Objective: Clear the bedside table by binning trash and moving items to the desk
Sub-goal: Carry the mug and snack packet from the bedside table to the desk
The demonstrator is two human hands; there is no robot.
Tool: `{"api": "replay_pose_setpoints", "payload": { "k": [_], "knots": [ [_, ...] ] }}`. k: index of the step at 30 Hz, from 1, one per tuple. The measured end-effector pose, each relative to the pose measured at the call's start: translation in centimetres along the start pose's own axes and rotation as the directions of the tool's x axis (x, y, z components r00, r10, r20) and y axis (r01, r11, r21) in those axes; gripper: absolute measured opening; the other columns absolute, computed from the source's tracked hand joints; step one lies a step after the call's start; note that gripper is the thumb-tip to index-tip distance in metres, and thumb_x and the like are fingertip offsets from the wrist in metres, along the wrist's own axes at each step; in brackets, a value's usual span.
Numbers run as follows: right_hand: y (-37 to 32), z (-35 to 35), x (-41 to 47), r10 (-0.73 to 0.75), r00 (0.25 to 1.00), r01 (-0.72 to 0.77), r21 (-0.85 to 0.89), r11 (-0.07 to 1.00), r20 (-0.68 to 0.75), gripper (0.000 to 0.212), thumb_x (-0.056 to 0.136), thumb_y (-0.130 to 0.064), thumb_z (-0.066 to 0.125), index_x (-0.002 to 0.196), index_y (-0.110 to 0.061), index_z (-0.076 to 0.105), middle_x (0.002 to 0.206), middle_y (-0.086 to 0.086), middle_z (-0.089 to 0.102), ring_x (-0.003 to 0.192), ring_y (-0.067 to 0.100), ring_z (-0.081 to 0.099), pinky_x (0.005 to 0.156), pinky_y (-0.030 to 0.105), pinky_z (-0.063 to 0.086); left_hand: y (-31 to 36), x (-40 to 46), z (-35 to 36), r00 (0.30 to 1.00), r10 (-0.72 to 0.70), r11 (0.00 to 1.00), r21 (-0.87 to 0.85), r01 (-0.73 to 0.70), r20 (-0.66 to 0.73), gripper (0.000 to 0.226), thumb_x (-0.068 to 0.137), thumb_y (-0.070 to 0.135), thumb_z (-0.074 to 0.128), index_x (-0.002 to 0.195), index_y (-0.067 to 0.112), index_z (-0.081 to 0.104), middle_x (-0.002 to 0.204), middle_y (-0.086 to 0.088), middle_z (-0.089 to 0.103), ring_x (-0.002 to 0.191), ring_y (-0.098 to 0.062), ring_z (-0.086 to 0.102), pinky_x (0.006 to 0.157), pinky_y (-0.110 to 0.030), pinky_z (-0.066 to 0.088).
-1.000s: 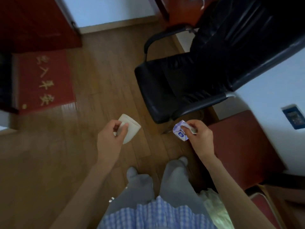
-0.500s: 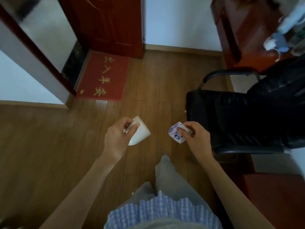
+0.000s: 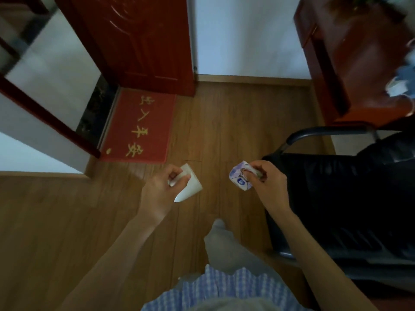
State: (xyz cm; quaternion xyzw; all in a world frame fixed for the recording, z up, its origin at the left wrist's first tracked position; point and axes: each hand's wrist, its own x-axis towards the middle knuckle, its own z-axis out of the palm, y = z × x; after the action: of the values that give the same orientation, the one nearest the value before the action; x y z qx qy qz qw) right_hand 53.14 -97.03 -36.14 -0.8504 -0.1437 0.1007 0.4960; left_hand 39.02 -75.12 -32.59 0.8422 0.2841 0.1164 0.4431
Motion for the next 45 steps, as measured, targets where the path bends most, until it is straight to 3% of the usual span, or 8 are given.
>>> {"api": "replay_pose_setpoints", "payload": {
  "k": [5, 10, 14, 20, 29, 34, 38, 45],
  "knots": [
    [-1.2, -1.5, 7.9, 0.029, 0.998, -0.026, 0.039, 0.999, -0.064, 0.016, 0.084, -0.018, 0.07, 0.1, -0.019, 0.065, 0.09, -0.007, 0.067, 0.08, 0.002, 0.064, 0.067, 0.02, 0.054, 3.8, 9.8, 1.3, 0.995, 0.097, 0.995, 0.003, -0.097, 0.022, 0.016, 0.079, 0.02, 0.072, 0.071, 0.025, 0.059, 0.066, 0.023, 0.058, 0.064, 0.002, 0.054, 0.057, -0.011, 0.04],
    [-1.5, -2.6, 15.0, 0.066, 0.99, -0.066, 0.009, 0.998, -0.122, 0.017, 0.084, -0.019, 0.07, 0.1, -0.019, 0.065, 0.089, -0.009, 0.065, 0.08, 0.005, 0.064, 0.067, 0.023, 0.054, 5.9, 19.0, 3.0, 0.99, 0.134, 0.991, -0.011, -0.134, 0.048, 0.01, 0.078, 0.024, 0.071, 0.077, 0.02, 0.062, 0.068, 0.012, 0.059, 0.064, -0.004, 0.053, 0.059, -0.028, 0.042],
    [-1.4, -2.4, 21.2, 0.112, 0.978, -0.11, 0.024, 0.994, -0.173, 0.015, 0.084, -0.017, 0.07, 0.097, -0.02, 0.065, 0.089, -0.007, 0.066, 0.082, 0.008, 0.066, 0.07, 0.03, 0.058, 6.6, 26.8, 4.4, 0.972, 0.187, 0.982, 0.0, -0.189, 0.139, 0.022, 0.073, 0.045, 0.062, 0.08, 0.024, 0.062, 0.076, 0.011, 0.063, 0.07, -0.006, 0.056, 0.061, -0.032, 0.044],
    [-2.8, -1.3, 31.0, 0.14, 0.941, -0.15, -0.009, 0.989, -0.307, 0.021, 0.083, -0.015, 0.071, 0.093, -0.03, 0.062, 0.088, -0.013, 0.065, 0.083, 0.0, 0.063, 0.072, 0.024, 0.057, 8.3, 40.1, 6.1, 0.923, 0.286, 0.957, -0.021, -0.291, 0.258, 0.009, 0.079, 0.023, 0.071, 0.078, 0.023, 0.062, 0.077, 0.009, 0.063, 0.072, -0.007, 0.057, 0.062, -0.03, 0.043],
    [-4.2, -1.7, 40.6, 0.273, 0.793, -0.299, 0.043, 0.953, -0.545, 0.014, 0.083, -0.018, 0.071, 0.094, -0.025, 0.066, 0.087, -0.012, 0.068, 0.079, 0.003, 0.065, 0.073, 0.029, 0.056, 14.4, 56.9, 8.5, 0.824, 0.421, 0.892, -0.011, -0.452, 0.379, 0.011, 0.082, 0.028, 0.07, 0.086, 0.022, 0.062, 0.087, 0.011, 0.06, 0.075, 0.002, 0.055, 0.053, -0.008, 0.035],
    [-2.8, -3.7, 45.0, 0.312, 0.711, -0.354, 0.063, 0.933, -0.631, 0.011, 0.082, -0.021, 0.072, 0.092, -0.022, 0.068, 0.083, -0.012, 0.068, 0.077, 0.001, 0.063, 0.069, 0.025, 0.054, 16.9, 63.1, 13.1, 0.791, 0.453, 0.874, -0.028, -0.486, 0.41, 0.01, 0.081, 0.034, 0.068, 0.084, 0.028, 0.06, 0.078, 0.013, 0.059, 0.07, -0.007, 0.055, 0.053, -0.013, 0.035],
    [-1.1, -6.7, 49.3, 0.355, 0.658, -0.373, 0.122, 0.92, -0.664, 0.011, 0.082, -0.023, 0.072, 0.092, -0.024, 0.068, 0.084, -0.013, 0.068, 0.078, -0.001, 0.063, 0.068, 0.021, 0.05, 20.1, 66.1, 17.7, 0.754, 0.447, 0.86, -0.001, -0.51, 0.481, 0.015, 0.082, 0.034, 0.068, 0.091, 0.024, 0.062, 0.093, 0.01, 0.06, 0.081, -0.009, 0.055, 0.052, -0.007, 0.036],
    [2.7, -13.9, 56.4, 0.391, 0.536, -0.391, 0.19, 0.901, -0.748, 0.01, 0.082, -0.021, 0.071, 0.089, -0.026, 0.067, 0.082, -0.014, 0.067, 0.077, 0.001, 0.063, 0.067, 0.022, 0.05, 27.4, 71.6, 27.4, 0.652, 0.471, 0.833, -0.057, -0.55, 0.594, 0.026, 0.079, 0.033, 0.071, 0.1, 0.019, 0.065, 0.112, -0.002, 0.067, 0.095, -0.017, 0.062, 0.074, -0.036, 0.059]
  ]
}}
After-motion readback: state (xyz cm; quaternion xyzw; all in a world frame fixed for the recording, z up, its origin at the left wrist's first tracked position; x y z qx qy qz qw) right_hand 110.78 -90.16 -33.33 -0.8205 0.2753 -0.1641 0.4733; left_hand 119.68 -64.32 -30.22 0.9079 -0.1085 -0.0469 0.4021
